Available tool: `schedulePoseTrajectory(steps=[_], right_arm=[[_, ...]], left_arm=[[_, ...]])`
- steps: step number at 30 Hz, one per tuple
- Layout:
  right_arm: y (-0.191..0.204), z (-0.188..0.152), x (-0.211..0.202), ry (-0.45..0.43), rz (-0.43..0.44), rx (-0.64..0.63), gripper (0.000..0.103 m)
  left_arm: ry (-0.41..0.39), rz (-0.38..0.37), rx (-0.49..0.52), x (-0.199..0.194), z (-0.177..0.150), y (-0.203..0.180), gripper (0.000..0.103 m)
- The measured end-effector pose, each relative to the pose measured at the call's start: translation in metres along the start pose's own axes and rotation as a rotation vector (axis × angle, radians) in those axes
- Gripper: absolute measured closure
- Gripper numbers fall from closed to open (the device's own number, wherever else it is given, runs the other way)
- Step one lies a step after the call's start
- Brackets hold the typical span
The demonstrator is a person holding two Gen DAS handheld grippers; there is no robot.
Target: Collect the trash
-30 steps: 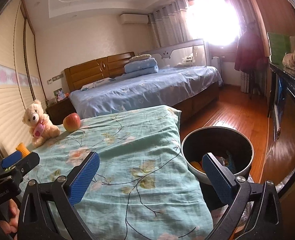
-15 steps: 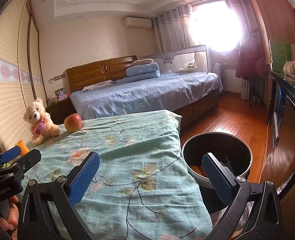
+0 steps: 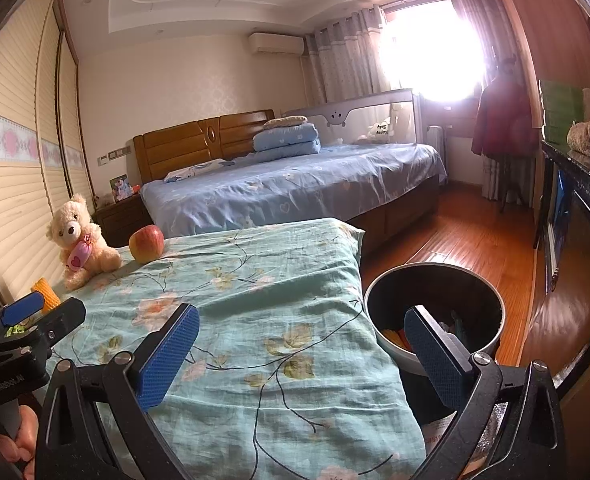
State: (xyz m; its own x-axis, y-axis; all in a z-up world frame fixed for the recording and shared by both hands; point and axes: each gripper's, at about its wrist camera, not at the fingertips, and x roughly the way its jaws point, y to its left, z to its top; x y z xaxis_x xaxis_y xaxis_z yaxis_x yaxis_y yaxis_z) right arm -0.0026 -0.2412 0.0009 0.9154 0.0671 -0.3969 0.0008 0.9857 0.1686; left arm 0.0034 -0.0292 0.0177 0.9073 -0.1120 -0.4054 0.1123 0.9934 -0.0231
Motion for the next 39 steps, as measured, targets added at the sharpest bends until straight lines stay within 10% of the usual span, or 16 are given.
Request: schedulePoseTrajectory(steps=[39], right_arm=[[0.0034, -0.0012, 0.0017, 0.013, 0.009, -0.002, 0.000]], left_arm=[[0.004, -0.012, 0.003, 0.0004, -0.0015, -0.0018, 0.001]])
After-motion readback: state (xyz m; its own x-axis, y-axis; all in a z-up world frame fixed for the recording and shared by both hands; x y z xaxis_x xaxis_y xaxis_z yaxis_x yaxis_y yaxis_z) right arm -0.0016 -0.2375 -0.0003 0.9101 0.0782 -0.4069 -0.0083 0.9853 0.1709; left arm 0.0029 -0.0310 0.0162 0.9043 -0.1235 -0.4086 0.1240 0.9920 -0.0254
